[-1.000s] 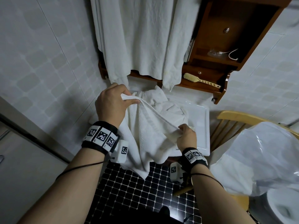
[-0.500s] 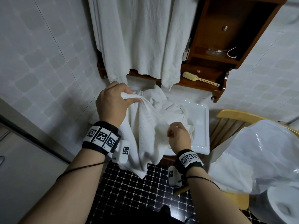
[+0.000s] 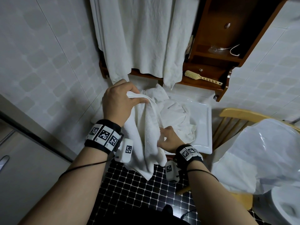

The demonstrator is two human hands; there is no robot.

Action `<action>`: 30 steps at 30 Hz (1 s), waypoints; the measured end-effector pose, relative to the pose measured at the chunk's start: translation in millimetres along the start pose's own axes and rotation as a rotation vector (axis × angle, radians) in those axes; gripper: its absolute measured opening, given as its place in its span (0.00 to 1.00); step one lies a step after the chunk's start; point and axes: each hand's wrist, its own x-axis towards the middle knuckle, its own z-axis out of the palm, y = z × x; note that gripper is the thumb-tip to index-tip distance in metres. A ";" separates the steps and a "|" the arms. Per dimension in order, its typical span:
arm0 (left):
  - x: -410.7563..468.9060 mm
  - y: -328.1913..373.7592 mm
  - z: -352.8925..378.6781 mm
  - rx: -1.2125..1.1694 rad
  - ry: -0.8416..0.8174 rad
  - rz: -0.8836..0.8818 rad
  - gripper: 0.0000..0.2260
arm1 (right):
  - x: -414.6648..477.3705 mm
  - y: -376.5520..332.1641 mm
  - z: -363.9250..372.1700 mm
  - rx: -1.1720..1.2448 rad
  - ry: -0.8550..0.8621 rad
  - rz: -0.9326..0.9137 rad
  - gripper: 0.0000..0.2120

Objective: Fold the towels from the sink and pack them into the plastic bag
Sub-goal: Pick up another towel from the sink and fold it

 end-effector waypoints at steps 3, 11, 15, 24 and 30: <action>1.5 -4.0 -1.5 0.018 0.013 -0.015 0.19 | -0.9 -0.3 -2.9 -0.064 0.023 0.072 0.18; 5.9 -6.0 -11.3 0.159 0.101 -0.146 0.17 | -11.1 28.1 1.2 -0.164 0.279 0.019 0.20; 5.9 -5.0 -13.5 0.181 0.116 -0.191 0.16 | -13.5 44.6 2.5 -0.191 0.170 0.155 0.19; -2.0 -4.8 -10.1 0.234 0.127 -0.321 0.15 | -22.8 48.8 -8.6 -0.020 0.586 0.222 0.21; -4.4 -13.2 -12.9 0.300 0.133 -0.415 0.11 | -28.0 42.7 -8.9 -0.018 0.756 0.074 0.23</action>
